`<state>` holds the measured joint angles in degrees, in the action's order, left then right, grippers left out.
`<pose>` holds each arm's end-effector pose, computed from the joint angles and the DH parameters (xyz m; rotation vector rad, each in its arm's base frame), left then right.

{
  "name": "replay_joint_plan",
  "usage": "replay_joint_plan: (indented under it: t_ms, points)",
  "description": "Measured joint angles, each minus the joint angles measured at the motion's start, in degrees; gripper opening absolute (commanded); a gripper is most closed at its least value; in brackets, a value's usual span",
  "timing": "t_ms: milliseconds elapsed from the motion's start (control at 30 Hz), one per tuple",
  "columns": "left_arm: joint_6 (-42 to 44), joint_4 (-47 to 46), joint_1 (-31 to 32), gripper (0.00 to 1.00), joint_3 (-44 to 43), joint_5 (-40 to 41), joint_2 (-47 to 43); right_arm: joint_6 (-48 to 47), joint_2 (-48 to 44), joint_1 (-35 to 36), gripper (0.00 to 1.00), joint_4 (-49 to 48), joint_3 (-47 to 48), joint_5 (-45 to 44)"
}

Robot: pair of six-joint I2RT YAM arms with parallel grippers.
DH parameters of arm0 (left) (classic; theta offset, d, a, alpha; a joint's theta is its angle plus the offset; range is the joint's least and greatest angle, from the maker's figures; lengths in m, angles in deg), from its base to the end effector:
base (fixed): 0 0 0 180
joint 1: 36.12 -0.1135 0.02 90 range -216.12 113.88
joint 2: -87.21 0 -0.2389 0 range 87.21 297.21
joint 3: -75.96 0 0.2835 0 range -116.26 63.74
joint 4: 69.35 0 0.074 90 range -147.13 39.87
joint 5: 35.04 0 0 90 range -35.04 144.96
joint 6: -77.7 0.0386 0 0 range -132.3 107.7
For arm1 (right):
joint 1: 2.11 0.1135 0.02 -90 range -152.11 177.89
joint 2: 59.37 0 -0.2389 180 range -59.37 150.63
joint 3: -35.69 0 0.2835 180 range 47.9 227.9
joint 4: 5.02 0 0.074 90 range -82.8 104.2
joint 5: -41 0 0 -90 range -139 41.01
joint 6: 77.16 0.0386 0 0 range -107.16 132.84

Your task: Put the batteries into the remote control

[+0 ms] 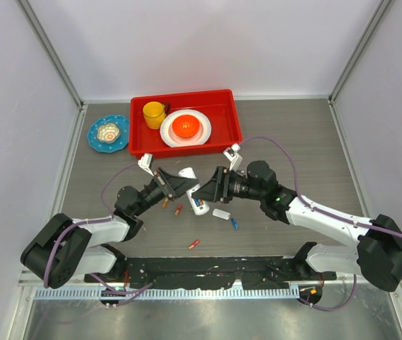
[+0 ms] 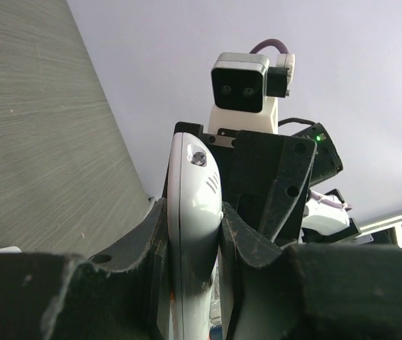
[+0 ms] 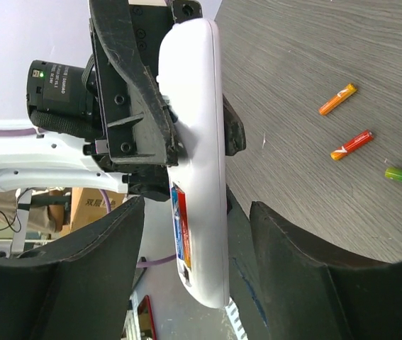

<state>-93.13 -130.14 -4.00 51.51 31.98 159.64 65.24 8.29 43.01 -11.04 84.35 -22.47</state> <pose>0.1990 -0.1427 0.1549 -0.2899 1.6330 -1.8591 0.2016 0.2269 0.2178 -0.2547 2.0786 1.5514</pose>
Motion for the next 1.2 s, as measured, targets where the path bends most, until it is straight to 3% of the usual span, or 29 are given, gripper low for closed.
replay_joint_plan:
  t_ms: [333, 433, 567, 700, 800, 833, 933, 1200]
  points:
    - [-0.35, -0.02, 0.0, 0.0, -0.5, -1.22, -0.72, 1.49, 0.63, -0.9, 0.5, -4.26, -2.6, 2.82]
    - [-0.33, 0.02, 0.0, 0.0, -0.5, -1.25, -0.94, 1.77, 0.66, -0.98, 0.4, -4.92, -2.6, 3.19]
    - [-0.92, 0.24, 0.0, 0.0, -0.5, -1.22, -0.96, 1.97, 0.66, -0.98, 0.21, -5.95, -2.62, 3.63]
    - [-1.66, -0.2, -0.28, 0.0, -0.5, -1.55, -1.38, 2.51, 0.85, -1.01, 0.16, -7.23, -2.64, 4.07]
    - [-1.6, -0.13, -0.39, 0.0, -0.5, -1.57, -1.51, 2.84, 1.27, -1.01, 0.28, -7.91, -2.64, 4.2]
    - [-1.55, -0.04, -0.46, 0.0, -0.5, -1.6, -1.51, 2.99, 1.38, -1.03, 0.41, -8.07, -2.64, 4.24]
    - [-1.4, 0.02, -0.52, 0.0, -0.5, -1.57, -1.51, 3.19, 1.49, -1.05, 0.55, -8.15, -2.64, 3.74]
    - [-1.16, -0.02, -0.48, 0.0, -0.5, -1.6, -1.51, 3.67, 1.55, -1.33, 0.66, -5.97, -2.78, 1.73]
